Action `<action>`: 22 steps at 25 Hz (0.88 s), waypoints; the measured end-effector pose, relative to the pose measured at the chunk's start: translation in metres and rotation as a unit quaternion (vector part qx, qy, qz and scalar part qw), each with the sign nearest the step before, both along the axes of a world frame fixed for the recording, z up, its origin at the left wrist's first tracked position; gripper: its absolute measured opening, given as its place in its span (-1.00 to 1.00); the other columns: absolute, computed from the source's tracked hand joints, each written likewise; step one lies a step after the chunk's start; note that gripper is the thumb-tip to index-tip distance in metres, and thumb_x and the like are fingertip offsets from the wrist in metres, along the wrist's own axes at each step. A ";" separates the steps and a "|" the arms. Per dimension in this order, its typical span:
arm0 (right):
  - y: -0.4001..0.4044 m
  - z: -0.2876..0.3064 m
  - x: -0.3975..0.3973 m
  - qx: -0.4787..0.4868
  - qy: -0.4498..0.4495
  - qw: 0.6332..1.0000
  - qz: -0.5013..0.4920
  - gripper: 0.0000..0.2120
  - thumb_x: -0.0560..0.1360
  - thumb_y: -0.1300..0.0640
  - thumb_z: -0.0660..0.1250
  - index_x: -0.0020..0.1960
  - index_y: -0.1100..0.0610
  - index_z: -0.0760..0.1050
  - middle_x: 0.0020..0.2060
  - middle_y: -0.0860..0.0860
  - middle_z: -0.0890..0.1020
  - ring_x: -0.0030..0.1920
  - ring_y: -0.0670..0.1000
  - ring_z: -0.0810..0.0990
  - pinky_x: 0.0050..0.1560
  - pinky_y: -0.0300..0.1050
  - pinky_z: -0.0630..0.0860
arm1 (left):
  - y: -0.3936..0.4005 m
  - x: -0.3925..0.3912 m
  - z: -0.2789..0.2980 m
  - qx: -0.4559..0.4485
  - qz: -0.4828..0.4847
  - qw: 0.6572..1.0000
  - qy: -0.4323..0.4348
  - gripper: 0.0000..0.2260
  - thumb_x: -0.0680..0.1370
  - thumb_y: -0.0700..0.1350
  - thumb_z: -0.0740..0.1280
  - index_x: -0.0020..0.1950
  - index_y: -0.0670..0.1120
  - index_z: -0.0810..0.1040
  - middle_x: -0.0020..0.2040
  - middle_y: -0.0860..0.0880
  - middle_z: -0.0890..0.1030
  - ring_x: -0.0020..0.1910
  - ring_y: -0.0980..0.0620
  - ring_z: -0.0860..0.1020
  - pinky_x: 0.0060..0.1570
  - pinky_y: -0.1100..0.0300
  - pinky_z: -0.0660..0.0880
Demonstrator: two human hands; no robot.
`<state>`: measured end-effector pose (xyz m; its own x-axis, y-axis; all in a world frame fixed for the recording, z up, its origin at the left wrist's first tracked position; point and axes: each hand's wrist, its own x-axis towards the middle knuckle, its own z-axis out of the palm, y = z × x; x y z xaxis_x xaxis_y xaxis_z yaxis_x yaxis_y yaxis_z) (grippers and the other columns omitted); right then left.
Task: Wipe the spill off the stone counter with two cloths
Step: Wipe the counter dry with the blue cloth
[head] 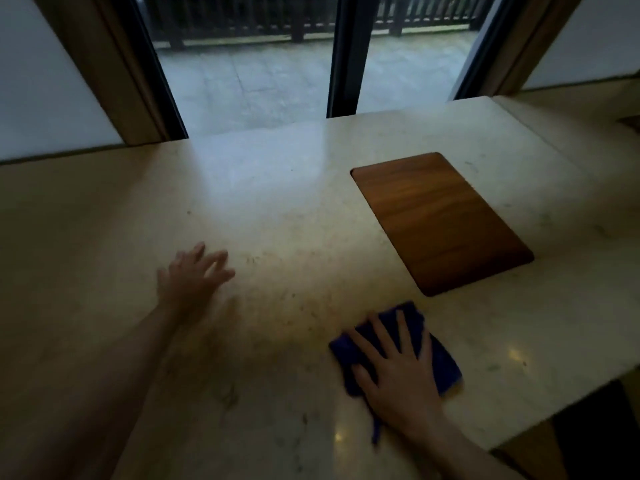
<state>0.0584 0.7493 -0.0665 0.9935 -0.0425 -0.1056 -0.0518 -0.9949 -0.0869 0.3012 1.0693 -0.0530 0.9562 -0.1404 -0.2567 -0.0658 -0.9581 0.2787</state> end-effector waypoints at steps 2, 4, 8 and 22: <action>0.013 0.004 -0.075 -0.016 -0.005 0.999 -0.040 -0.42 0.55 -0.31 -0.01 0.55 -0.33 0.00 0.56 -0.06 0.21 0.53 0.25 0.15 0.34 0.47 0.08 | 0.015 -0.001 0.004 -0.022 -0.033 0.999 0.011 -0.23 0.34 0.42 0.12 0.48 0.11 0.38 0.58 -0.11 0.23 0.52 -0.18 0.21 0.41 -0.21 0.23; 0.031 0.004 -0.115 -0.014 0.017 0.996 -0.092 -0.44 0.57 -0.31 -0.09 0.56 -0.32 0.00 0.56 -0.10 0.19 0.48 0.27 0.23 0.28 0.51 0.14 | 0.023 -0.014 0.001 -0.006 -0.061 0.998 -0.001 -0.37 0.48 0.26 0.28 0.51 0.05 0.35 0.58 -0.13 0.22 0.52 -0.18 0.21 0.43 -0.14 0.25; 0.059 0.003 -0.116 -0.026 0.072 0.991 -0.113 -0.43 0.56 -0.36 -0.25 0.54 -0.32 0.03 0.58 -0.14 0.03 0.50 0.31 0.19 0.26 0.57 0.11 | 0.026 -0.033 0.003 0.035 -0.087 0.995 -0.038 -0.43 0.54 0.25 0.20 0.51 0.08 0.29 0.58 -0.07 0.19 0.51 -0.15 0.21 0.44 -0.06 0.25; 0.096 -0.003 0.235 0.007 0.012 0.999 -0.042 -0.45 0.57 -0.29 -0.17 0.56 -0.32 -0.10 0.61 0.00 0.06 0.57 0.31 -0.09 0.35 0.62 -0.10 | 0.058 0.005 -0.012 0.086 -0.021 0.992 -0.085 -0.36 0.47 0.42 -0.01 0.53 0.24 0.18 0.60 -0.04 0.14 0.56 -0.21 0.07 0.40 -0.42 0.01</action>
